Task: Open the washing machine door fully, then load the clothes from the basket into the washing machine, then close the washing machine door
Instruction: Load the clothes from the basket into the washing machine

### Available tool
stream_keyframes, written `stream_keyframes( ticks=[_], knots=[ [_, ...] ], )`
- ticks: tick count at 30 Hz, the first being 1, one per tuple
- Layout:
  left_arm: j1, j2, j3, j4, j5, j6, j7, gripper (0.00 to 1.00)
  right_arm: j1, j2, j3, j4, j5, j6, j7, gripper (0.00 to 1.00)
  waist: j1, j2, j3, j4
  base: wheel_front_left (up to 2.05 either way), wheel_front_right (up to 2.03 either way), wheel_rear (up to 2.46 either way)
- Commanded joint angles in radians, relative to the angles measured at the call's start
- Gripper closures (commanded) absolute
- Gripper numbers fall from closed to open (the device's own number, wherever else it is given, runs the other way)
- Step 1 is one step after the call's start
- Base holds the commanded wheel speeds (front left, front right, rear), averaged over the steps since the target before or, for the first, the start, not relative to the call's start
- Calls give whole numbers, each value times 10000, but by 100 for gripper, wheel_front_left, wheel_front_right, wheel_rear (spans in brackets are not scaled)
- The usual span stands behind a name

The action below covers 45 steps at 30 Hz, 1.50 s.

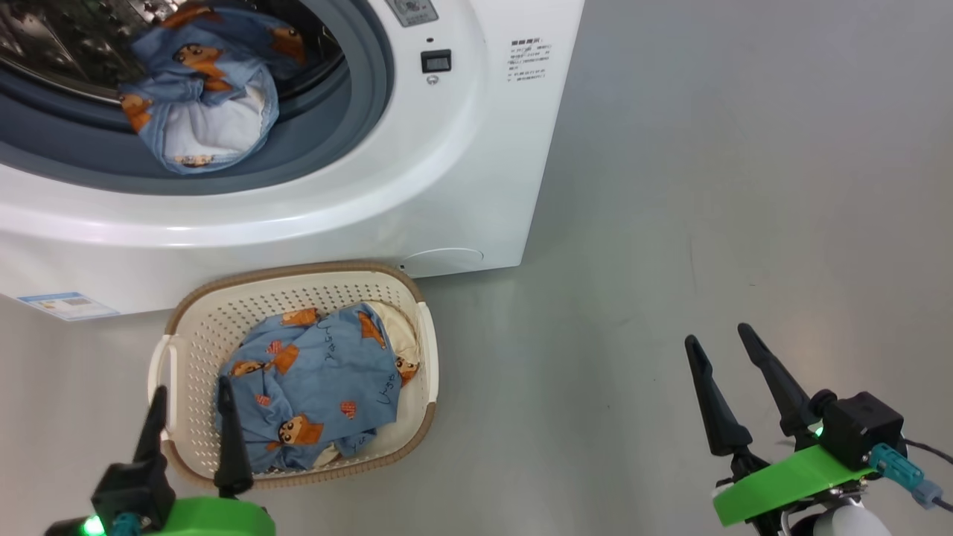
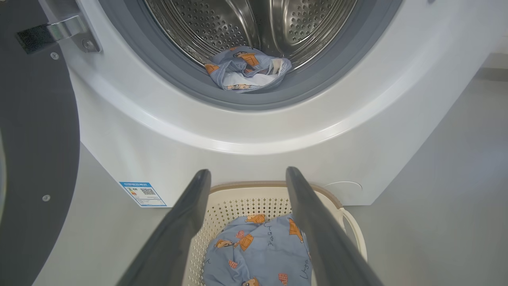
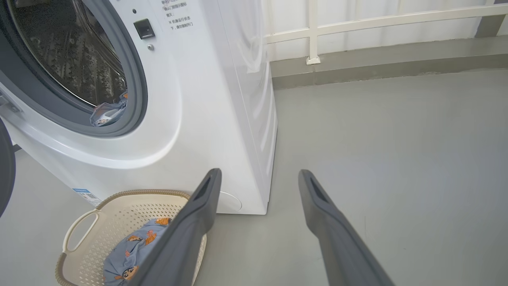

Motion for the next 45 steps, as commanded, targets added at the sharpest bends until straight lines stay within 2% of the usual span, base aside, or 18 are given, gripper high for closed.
stream_keyframes(
  ticks=[1,17,24,33,45],
  knots=[
    [112,127,209,-273,-31,105,-63,0,243,-93,260,-186,-73,16,-48,0,0,0,-44,-4,0,0,0],
    [263,126,184,-418,-105,258,-63,0,370,-104,368,-157,-75,16,-48,0,0,0,-228,-145,0,0,0],
    [-124,266,121,-301,-18,157,15,0,346,-25,503,-169,-53,16,-48,0,0,0,-104,-389,0,0,0],
    [-2532,843,-29,375,254,156,1206,0,123,211,612,-151,15,16,-48,0,0,0,524,-806,0,0,0],
    [-5705,1458,-79,2447,396,207,2665,0,-269,304,725,-140,62,16,-48,0,0,0,1298,-1128,0,0,0]
  ],
)
